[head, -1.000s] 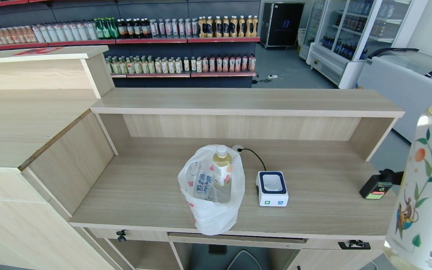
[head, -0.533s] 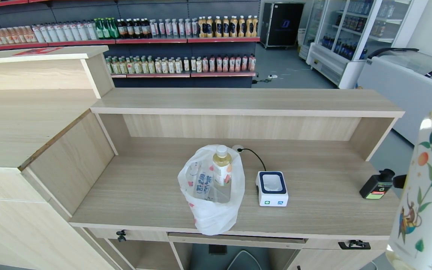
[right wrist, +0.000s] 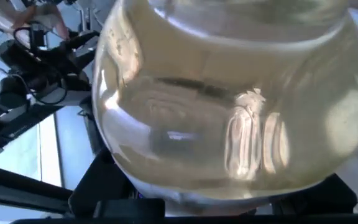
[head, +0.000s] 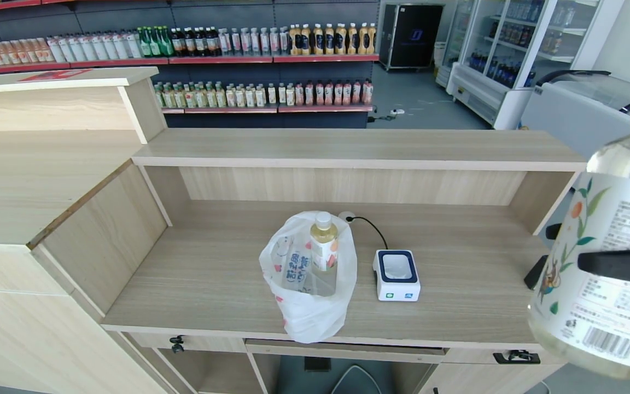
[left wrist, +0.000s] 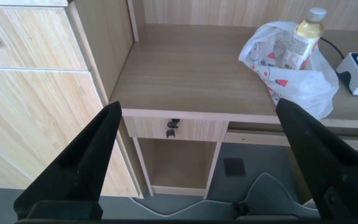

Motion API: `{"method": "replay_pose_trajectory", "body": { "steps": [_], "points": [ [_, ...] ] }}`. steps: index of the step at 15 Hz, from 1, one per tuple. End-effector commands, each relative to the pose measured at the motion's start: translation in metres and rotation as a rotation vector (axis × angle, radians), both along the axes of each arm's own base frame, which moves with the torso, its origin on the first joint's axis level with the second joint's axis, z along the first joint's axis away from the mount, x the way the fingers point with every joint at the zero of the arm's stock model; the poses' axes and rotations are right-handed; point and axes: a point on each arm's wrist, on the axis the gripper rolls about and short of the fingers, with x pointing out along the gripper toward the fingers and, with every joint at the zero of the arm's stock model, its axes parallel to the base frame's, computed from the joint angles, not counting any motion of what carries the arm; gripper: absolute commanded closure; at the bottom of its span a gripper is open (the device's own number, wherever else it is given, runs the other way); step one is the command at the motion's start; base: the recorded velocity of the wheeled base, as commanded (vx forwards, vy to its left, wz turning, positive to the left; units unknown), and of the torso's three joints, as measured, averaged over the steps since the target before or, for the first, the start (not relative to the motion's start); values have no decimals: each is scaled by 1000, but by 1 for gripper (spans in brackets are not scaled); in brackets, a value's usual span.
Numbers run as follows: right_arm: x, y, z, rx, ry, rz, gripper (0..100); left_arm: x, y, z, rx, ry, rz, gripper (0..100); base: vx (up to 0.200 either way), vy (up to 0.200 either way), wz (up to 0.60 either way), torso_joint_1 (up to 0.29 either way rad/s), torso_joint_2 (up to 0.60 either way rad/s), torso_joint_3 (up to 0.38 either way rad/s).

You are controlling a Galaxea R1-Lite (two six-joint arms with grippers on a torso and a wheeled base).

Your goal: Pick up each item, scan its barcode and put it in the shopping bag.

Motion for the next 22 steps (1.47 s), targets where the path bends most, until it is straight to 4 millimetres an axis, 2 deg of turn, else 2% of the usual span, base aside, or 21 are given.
{"method": "replay_pose_trajectory", "body": {
  "steps": [1, 5, 9, 12, 15, 17, 19, 22],
  "points": [
    [58, -14, -28, -163, -106, -138, 100, 0, 0, 0, 1, 0, 0, 0, 0, 0, 0, 0, 0, 0],
    [132, -53, -70, -423, -532, -207, 100, 0, 0, 0, 0, 0, 0, 0, 0, 0, 0, 0, 0, 0],
    [178, -79, -100, -640, -806, -190, 100, 0, 0, 0, 0, 0, 0, 0, 0, 0, 0, 0, 0, 0],
    [191, -88, -114, -745, -947, -155, 100, 0, 0, 0, 0, 0, 0, 0, 0, 0, 0, 0, 0, 0],
    [196, -89, -125, -742, -990, -102, 100, 0, 0, 0, 0, 0, 0, 0, 0, 0, 200, 2, 1, 1],
    [204, -98, -148, -811, -1075, -50, 100, 0, 0, 0, 1, 0, 0, 0, 0, 0, 600, -7, 2, 7],
    [210, -99, -165, -789, -1141, 42, 100, 0, 0, 0, 0, 0, 0, 0, 0, 0, 600, 10, 5, -2],
    [212, -99, -177, -772, -1168, 93, 100, 0, 0, 0, 0, 0, 0, 0, 0, 0, 0, 0, 0, 0]
  ]
}}
